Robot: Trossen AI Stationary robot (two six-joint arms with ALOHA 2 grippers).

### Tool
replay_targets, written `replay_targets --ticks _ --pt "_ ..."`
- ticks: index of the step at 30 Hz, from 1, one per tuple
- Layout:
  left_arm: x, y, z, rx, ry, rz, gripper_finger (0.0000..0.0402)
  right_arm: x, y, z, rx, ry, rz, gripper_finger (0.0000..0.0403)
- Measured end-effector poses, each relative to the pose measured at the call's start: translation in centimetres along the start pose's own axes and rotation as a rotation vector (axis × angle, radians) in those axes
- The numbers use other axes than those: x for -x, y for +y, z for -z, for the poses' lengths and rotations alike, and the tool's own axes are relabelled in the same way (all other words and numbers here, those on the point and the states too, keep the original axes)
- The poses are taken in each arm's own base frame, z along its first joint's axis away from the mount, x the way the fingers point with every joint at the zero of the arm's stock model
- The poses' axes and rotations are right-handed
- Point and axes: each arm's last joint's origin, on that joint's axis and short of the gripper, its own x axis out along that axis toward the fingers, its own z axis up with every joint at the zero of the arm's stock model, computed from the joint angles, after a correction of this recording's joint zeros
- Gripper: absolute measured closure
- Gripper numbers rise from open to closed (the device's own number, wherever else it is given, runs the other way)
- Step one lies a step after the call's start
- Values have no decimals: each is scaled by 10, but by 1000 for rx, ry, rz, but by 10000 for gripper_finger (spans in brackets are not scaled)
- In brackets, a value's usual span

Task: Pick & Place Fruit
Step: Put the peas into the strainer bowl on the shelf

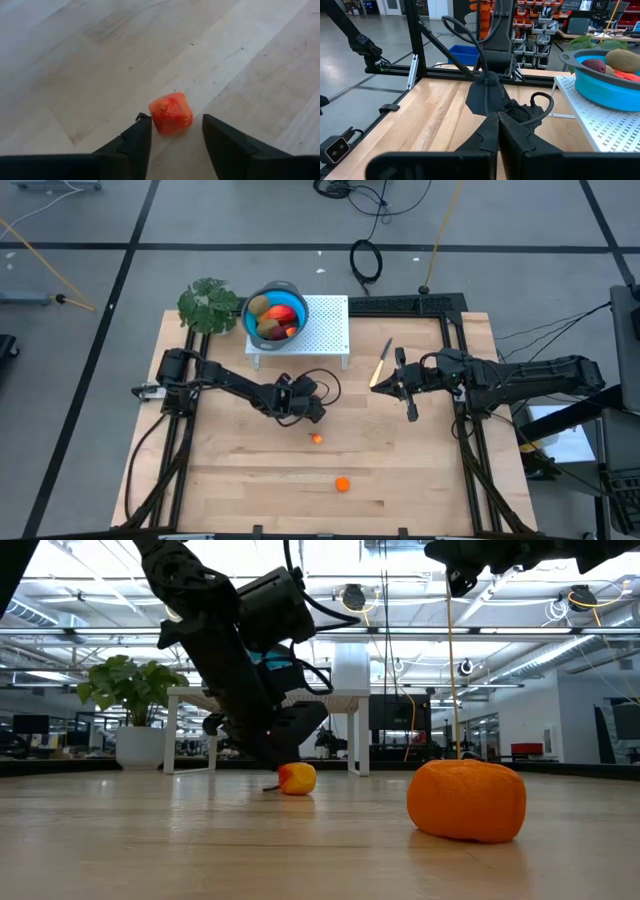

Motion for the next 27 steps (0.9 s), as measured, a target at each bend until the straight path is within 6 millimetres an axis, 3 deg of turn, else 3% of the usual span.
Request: replay_targets --ticks 14,20,27 --pt "8 1 -7 -56 -8 31 309 0 0 0 0 1 0 399" --pt "35 4 -28 -123 -50 132 321 0 0 0 -1 1 -1 399" --pt "78 16 -56 -81 -164 209 322 0 0 0 -1 2 -1 399"
